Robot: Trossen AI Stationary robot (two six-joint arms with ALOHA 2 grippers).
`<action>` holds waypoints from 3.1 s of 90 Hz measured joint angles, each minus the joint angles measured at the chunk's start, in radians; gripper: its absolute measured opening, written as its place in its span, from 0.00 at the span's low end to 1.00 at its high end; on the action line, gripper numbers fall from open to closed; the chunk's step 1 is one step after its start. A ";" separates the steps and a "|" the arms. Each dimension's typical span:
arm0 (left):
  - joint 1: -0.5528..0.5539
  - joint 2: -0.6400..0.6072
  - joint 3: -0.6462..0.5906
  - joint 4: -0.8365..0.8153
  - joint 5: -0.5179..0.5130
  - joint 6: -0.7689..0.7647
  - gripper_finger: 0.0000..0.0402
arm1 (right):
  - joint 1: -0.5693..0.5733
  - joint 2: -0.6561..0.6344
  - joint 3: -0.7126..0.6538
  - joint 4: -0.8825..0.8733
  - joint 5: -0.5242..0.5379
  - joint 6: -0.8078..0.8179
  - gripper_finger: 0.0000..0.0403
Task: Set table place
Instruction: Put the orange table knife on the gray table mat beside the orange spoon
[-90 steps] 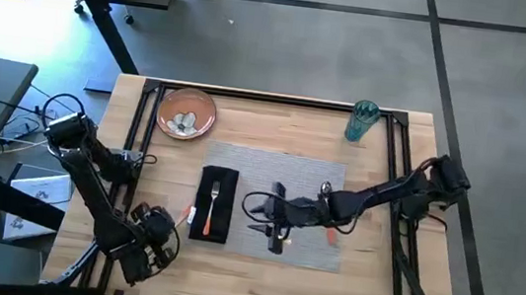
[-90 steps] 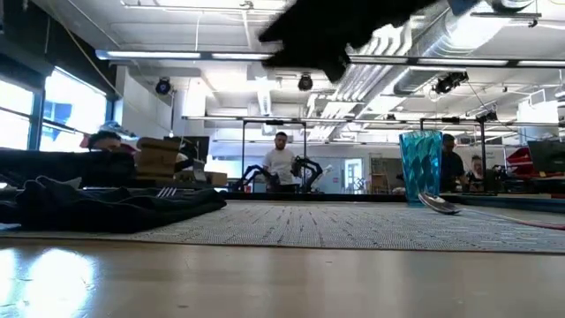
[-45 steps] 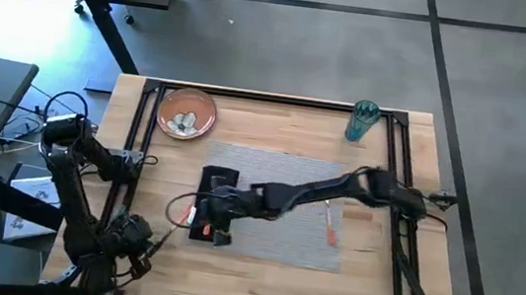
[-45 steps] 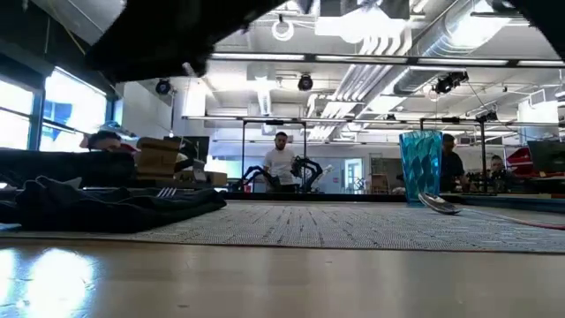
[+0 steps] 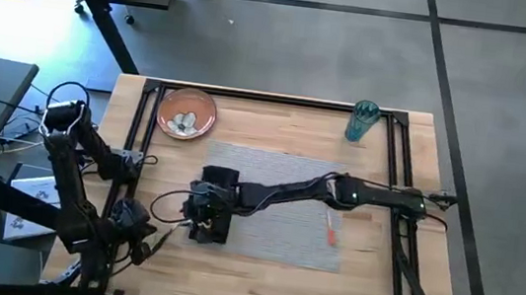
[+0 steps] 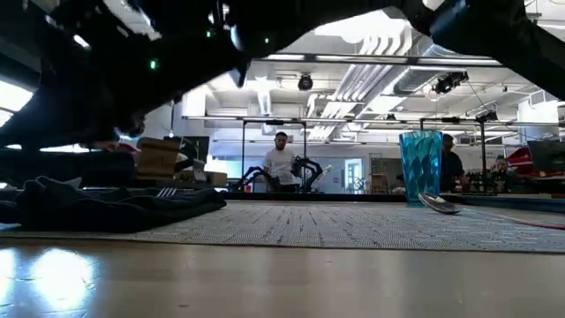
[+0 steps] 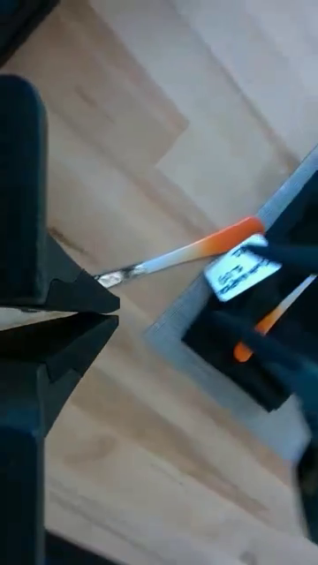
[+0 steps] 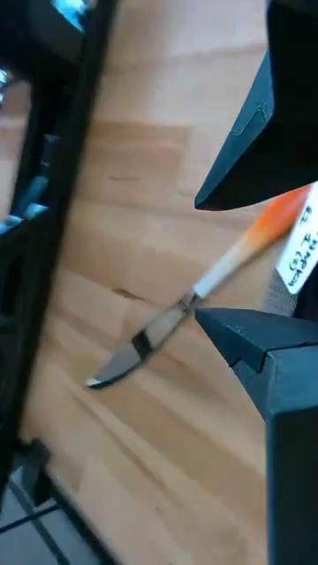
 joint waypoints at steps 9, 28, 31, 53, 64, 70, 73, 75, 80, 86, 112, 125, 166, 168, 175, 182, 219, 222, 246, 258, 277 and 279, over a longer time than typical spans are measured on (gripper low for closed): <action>0.025 0.000 0.000 -0.001 -0.001 -0.001 0.00 | -0.002 0.014 -0.001 0.055 0.000 0.002 0.43; 0.072 0.045 0.000 0.076 0.002 0.023 0.00 | -0.003 0.009 0.000 0.060 0.000 0.000 0.43; 0.078 0.065 0.000 0.086 0.003 0.023 0.00 | -0.003 0.009 -0.001 0.055 0.000 0.000 0.43; 0.084 0.225 0.000 0.191 0.129 0.022 0.00 | 0.000 0.009 -0.001 0.032 0.000 0.006 0.43; 0.072 0.282 0.000 0.253 0.167 0.016 0.00 | 0.001 0.010 -0.001 0.017 -0.003 0.002 0.43; 0.064 0.304 -0.001 0.299 0.178 0.001 0.00 | 0.002 0.009 -0.001 0.004 -0.003 0.002 0.43; 0.061 0.313 -0.001 0.330 0.188 -0.001 0.00 | 0.002 0.010 -0.001 -0.002 -0.003 0.001 0.43; 0.060 0.320 -0.001 0.353 0.193 -0.001 0.00 | 0.002 0.009 -0.001 -0.003 -0.002 0.000 0.43; 0.055 0.338 -0.001 0.416 0.200 -0.002 0.00 | 0.002 0.009 -0.001 -0.004 -0.002 0.000 0.43; 0.053 0.359 0.000 0.470 0.199 -0.001 0.00 | 0.002 0.009 -0.001 -0.006 -0.002 0.000 0.43; 0.063 0.323 0.166 0.176 0.106 0.006 0.00 | 0.009 -0.040 -0.001 -0.106 0.002 -0.005 0.43; 0.087 0.305 0.210 -0.023 0.090 -0.031 0.00 | 0.010 -0.104 -0.001 -0.226 0.005 -0.001 0.43; 0.308 0.269 0.094 0.032 0.303 0.124 0.27 | 0.051 -0.314 0.000 -0.691 0.134 -0.001 0.43; 0.321 0.268 0.087 0.046 0.318 0.152 0.29 | 0.054 -0.319 0.000 -0.706 0.141 0.000 0.43; 0.363 0.253 0.079 0.068 0.337 0.227 0.35 | 0.057 -0.329 0.000 -0.753 0.149 0.000 0.43; 0.393 0.230 0.063 0.105 0.358 0.288 0.39 | 0.068 -0.329 -0.001 -0.785 0.149 0.005 0.43; 0.451 0.099 -0.186 0.354 0.474 0.320 0.41 | 0.125 -0.325 -0.041 -0.835 0.219 0.045 0.43; 0.450 0.099 -0.204 0.370 0.473 0.320 0.41 | 0.126 -0.324 -0.041 -0.835 0.227 0.051 0.43; 0.447 0.139 -0.233 0.428 0.442 0.344 0.37 | 0.137 -0.323 -0.041 -0.816 0.246 0.053 0.43; 0.446 0.166 -0.230 0.417 0.432 0.376 0.26 | 0.135 -0.323 -0.041 -0.807 0.249 0.063 0.43; 0.435 0.190 -0.228 0.409 0.382 0.382 0.02 | 0.135 -0.323 -0.041 -0.790 0.249 0.090 0.43; 0.431 0.190 -0.228 0.406 0.377 0.377 0.02 | 0.135 -0.323 -0.041 -0.790 0.249 0.092 0.43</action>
